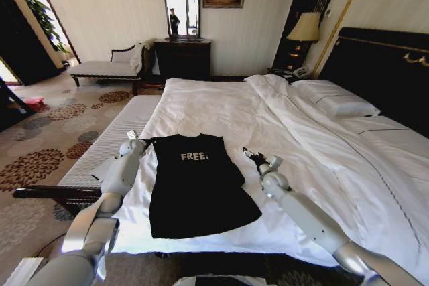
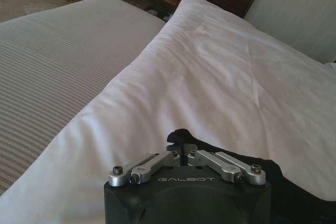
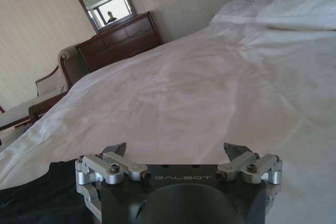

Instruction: Fold the clothes on the bed.

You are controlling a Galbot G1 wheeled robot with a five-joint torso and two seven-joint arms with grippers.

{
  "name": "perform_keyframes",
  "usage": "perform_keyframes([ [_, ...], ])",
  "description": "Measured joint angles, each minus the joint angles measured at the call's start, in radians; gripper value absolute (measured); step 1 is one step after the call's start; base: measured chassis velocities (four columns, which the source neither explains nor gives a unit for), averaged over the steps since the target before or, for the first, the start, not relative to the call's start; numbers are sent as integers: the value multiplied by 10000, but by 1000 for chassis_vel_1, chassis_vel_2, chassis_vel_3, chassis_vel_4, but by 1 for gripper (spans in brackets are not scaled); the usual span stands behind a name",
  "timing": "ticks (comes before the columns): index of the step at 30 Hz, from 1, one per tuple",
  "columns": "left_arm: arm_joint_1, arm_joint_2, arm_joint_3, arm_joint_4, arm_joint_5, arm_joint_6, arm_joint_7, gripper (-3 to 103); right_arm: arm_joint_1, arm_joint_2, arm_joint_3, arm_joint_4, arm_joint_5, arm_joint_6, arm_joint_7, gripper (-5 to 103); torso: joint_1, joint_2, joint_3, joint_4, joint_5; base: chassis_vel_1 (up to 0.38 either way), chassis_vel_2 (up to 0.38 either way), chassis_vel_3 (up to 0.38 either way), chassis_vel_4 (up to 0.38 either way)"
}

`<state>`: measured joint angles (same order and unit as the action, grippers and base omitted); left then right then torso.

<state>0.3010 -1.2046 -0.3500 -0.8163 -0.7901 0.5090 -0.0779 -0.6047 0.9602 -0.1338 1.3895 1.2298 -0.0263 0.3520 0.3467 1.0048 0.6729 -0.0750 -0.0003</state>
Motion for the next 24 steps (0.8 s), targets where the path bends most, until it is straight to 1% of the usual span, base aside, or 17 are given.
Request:
perform_keyframes([
  [1,-119,16,69,118,10,0,-9,1,435,158,-348,-383,227,-158,-89,100,0,0,0,1,2,0,0,0,0],
  [3,-209,-3,147,247,70,0,-18,1,965,459,-773,-1047,342,-295,-346,100,0,0,0,-2,0,0,0,0,0],
  [4,-209,-3,147,247,70,0,-18,1,965,459,-773,-1047,342,-295,-346,100,0,0,0,-2,0,0,0,0,0],
  [5,-221,-71,164,270,108,-3,-27,1,1342,814,-1025,-1669,414,-396,-578,100,1,0,1,-3,2,0,0,0,0],
  [6,-151,-240,170,196,216,-13,-66,1,2168,1814,-1444,-3105,727,-528,-946,100,1,-1,1,-6,4,0,0,0,0],
  [7,-94,-290,172,136,240,-14,-71,1,2479,2228,-1523,-3622,808,-542,-1133,100,2,-1,2,-4,2,0,0,0,0],
  [8,-94,-290,172,136,240,-14,-71,1,2479,2228,-1523,-3622,808,-542,-1133,100,2,-1,2,-4,2,0,0,0,0],
  [9,-29,-348,173,60,262,-14,-88,1,2881,2712,-1545,-4306,872,-543,-1428,100,3,-1,1,4,2,0,0,0,0],
  [11,22,-417,203,-8,289,-14,-98,1,3215,3155,-1475,-5009,890,-519,-1796,100,2,-1,1,8,-1,0,0,0,0],
  [12,34,-449,240,-27,306,-15,-97,1,3308,3305,-1405,-5293,887,-504,-1959,100,2,0,1,7,0,0,0,0,0],
  [13,34,-449,240,-27,306,-15,-97,1,3308,3305,-1405,-5293,887,-504,-1959,100,2,0,1,7,0,0,0,0,0],
  [14,51,-489,297,-60,330,-14,-93,1,3364,3431,-1317,-5569,851,-493,-2106,100,2,-1,1,3,-1,0,0,0,0],
  [15,82,-508,344,-128,331,-12,-85,1,3396,3540,-1233,-5799,791,-491,-2245,100,2,-1,0,-8,-1,0,0,0,0],
  [18,130,-501,427,-282,325,2,-72,1,3420,3763,-1009,-6330,568,-494,-2474,100,1,-1,0,-12,3,0,0,0,0],
  [20,130,-500,449,-310,320,6,-62,1,3420,3830,-929,-6482,479,-494,-2543,100,1,-1,0,-11,3,0,0,0,0],
  [23,129,-473,519,-443,277,27,-45,1,3446,4013,-718,-6909,294,-493,-2721,100,1,-1,1,-1,3,0,0,0,0],
  [24,129,-473,519,-443,277,27,-45,1,3446,4013,-718,-6909,294,-493,-2721,100,1,-1,1,-1,3,0,0,0,0],
])
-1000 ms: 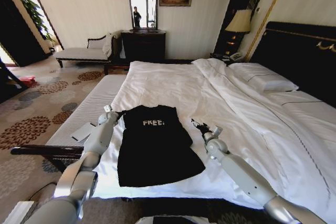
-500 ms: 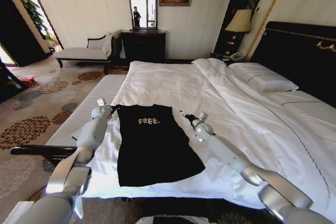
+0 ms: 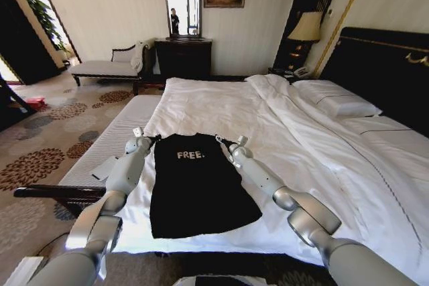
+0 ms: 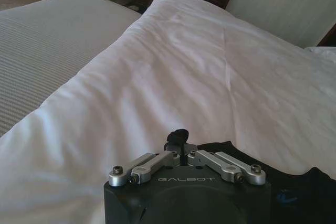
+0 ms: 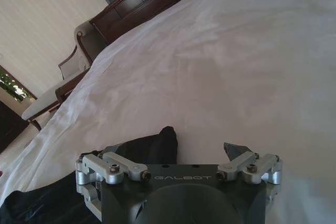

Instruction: Fold the clothes on the bed.

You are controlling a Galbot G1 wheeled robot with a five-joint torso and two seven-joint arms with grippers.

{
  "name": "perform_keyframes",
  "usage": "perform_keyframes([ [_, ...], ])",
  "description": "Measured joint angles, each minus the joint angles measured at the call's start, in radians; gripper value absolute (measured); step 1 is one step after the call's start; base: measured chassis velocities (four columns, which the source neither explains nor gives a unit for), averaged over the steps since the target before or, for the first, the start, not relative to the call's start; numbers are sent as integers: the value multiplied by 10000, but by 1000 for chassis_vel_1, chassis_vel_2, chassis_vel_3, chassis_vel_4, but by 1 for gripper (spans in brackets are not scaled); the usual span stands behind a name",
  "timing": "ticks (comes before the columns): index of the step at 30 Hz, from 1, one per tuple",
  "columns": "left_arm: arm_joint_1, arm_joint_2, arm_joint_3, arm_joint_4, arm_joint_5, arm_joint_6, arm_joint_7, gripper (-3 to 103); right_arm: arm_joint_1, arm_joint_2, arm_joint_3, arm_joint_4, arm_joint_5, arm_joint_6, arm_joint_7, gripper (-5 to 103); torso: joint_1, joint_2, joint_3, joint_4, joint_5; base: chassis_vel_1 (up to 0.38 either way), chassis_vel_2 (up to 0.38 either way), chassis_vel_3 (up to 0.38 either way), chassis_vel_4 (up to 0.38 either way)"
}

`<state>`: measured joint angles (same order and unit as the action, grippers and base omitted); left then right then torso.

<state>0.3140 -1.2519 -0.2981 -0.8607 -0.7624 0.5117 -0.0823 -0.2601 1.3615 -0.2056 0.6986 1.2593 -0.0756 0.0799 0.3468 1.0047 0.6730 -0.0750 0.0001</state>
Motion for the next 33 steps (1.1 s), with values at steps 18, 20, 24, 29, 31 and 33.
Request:
perform_keyframes([
  [18,89,-60,319,-760,-263,140,-23,1,599,1002,1061,-2101,-1490,-109,-707,100,-2,2,-1,-1,-1,0,0,0,0],
  [20,151,-57,311,-877,-288,168,-45,1,648,1090,1131,-2252,-1643,-110,-760,100,-2,2,-2,-4,-1,0,0,0,0],
  [24,290,-25,306,-1123,-368,223,-128,1,738,1237,1227,-2514,-1879,-111,-891,100,-2,1,-1,-3,-2,0,0,0,0],
  [29,379,7,309,-1322,-412,260,-176,1,814,1420,1267,-2679,-1997,-116,-1053,91,-2,2,-1,-1,-1,0,0,0,0],
  [31,411,14,308,-1371,-414,263,-181,1,824,1472,1233,-2684,-2023,-116,-1144,81,-2,2,-1,-2,-2,0,0,0,0],
  [33,456,14,299,-1410,-414,265,-186,1,830,1520,1215,-2684,-2024,-116,-1209,76,-1,2,-1,-2,-1,0,0,0,0],
])
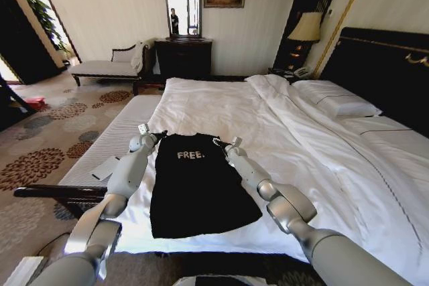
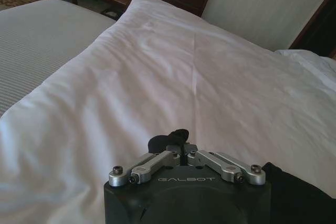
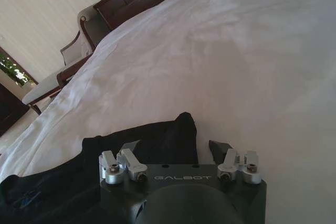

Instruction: Fold the clothes on the bed.

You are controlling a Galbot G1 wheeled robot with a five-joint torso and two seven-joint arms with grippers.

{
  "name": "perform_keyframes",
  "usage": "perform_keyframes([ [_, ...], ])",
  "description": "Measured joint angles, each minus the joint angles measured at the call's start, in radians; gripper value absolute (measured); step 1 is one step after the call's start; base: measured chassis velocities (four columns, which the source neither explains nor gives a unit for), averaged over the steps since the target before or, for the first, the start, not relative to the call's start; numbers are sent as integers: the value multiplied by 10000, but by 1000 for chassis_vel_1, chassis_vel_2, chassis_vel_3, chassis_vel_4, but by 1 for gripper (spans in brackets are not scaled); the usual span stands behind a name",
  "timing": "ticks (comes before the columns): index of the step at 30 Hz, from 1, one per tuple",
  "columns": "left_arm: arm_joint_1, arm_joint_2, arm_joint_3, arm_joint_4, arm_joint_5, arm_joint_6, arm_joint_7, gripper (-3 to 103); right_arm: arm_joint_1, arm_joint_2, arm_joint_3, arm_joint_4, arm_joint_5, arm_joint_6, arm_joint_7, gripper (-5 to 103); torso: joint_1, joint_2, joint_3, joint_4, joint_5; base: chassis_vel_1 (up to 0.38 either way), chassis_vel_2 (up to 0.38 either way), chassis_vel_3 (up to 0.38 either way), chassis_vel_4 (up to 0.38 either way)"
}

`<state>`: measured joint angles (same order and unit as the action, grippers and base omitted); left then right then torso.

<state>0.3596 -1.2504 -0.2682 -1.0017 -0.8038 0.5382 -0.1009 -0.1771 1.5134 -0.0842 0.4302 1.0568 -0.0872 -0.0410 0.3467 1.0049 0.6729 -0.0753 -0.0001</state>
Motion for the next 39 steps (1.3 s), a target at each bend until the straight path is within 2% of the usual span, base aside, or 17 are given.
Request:
perform_keyframes([
  [1,0,0,0,0,0,0,0,1,0,0,0,0,0,0,0,76,0,0,0,0,0,0,0,0,0],
  [5,74,7,-34,-33,8,0,-5,1,13,65,-27,58,7,79,-223,54,-1,0,0,-1,0,0,0,0,0],
  [7,83,17,-43,-34,10,0,-6,1,18,85,-33,88,13,109,-259,54,-1,0,0,-1,0,0,0,0,0],
  [8,96,29,-50,-33,19,-2,-7,1,21,111,-45,135,21,156,-295,43,-1,0,0,-1,0,0,0,0,0],
  [9,96,29,-50,-33,19,-2,-7,1,21,111,-45,135,21,156,-295,43,-1,0,0,-1,0,0,0,0,0],
  [11,110,56,-56,-36,25,-12,-7,1,21,144,-73,228,29,227,-336,32,-1,0,0,0,0,0,0,0,0],
  [13,117,69,-58,-41,25,-18,-7,1,21,145,-102,282,30,247,-349,32,-1,0,0,0,0,0,0,0,0],
  [17,125,106,-65,-68,26,-44,-7,1,-22,99,-251,496,-28,349,-359,10,-1,0,0,1,1,0,0,0,0],
  [19,125,107,-65,-72,26,-45,-7,1,-30,85,-270,513,-49,361,-359,10,-1,0,0,1,1,0,0,0,0],
  [21,126,109,-66,-81,27,-53,-7,1,-51,19,-327,569,-130,404,-338,2,-1,0,0,-1,1,0,0,0,0],
  [30,131,169,-151,-184,-22,-77,-31,1,-178,-348,-298,1265,20,482,-19,0,0,0,0,1,0,0,0,0,0],
  [33,131,316,-229,-402,-280,-50,-154,1,-389,-900,-597,2499,714,604,293,0,0,0,0,-1,2,0,0,0,0],
  [35,136,351,-243,-471,-334,-47,-162,1,-428,-1005,-642,2755,851,629,370,0,0,0,0,-1,1,0,0,0,0],
  [38,226,539,-315,-981,-707,17,-372,1,-756,-1624,-773,4363,1484,850,778,0,0,0,0,-1,1,0,0,0,0],
  [39,226,539,-315,-981,-707,17,-372,1,-756,-1624,-773,4363,1484,850,778,0,0,0,0,-1,1,0,0,0,0],
])
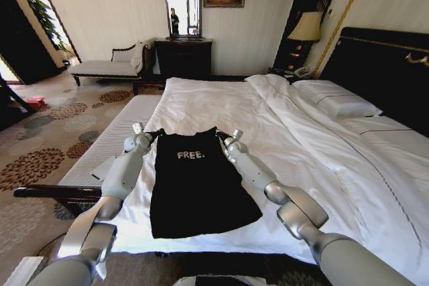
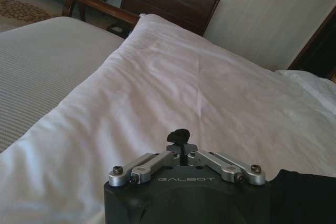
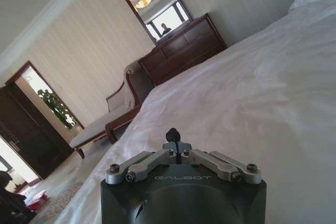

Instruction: Fold the clothes on the bed.

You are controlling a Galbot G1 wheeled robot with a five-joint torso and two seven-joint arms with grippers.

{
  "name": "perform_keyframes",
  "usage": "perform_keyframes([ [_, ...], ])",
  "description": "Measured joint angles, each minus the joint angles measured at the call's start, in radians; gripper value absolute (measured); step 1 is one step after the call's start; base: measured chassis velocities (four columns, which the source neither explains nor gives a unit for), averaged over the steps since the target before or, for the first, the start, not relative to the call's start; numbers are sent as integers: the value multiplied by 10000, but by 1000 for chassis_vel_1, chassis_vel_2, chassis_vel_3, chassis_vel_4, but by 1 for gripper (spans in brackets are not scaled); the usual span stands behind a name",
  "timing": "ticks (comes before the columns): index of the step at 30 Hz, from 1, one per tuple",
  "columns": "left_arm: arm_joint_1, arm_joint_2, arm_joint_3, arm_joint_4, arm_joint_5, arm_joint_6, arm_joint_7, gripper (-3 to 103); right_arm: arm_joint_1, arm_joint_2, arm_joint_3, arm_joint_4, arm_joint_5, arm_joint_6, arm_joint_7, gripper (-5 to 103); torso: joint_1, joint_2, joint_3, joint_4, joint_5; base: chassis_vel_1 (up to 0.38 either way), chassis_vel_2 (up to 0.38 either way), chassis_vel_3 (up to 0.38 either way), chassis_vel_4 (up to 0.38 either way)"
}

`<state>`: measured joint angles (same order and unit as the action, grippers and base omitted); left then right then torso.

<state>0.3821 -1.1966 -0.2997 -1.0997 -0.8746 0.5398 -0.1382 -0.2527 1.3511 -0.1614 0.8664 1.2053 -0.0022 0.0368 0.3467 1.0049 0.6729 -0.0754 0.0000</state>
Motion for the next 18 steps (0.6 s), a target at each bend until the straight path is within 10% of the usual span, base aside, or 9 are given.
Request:
perform_keyframes([
  [11,681,983,-291,-3240,-1625,430,-979,1,-1605,-1966,821,3901,786,1130,823,0,-2,0,-1,0,3,0,0,0,0],
  [18,209,1363,-16,-3103,-1823,385,-960,1,-1493,-2720,1112,4150,1009,1421,938,0,-2,0,-2,0,1,0,0,0,0],
])
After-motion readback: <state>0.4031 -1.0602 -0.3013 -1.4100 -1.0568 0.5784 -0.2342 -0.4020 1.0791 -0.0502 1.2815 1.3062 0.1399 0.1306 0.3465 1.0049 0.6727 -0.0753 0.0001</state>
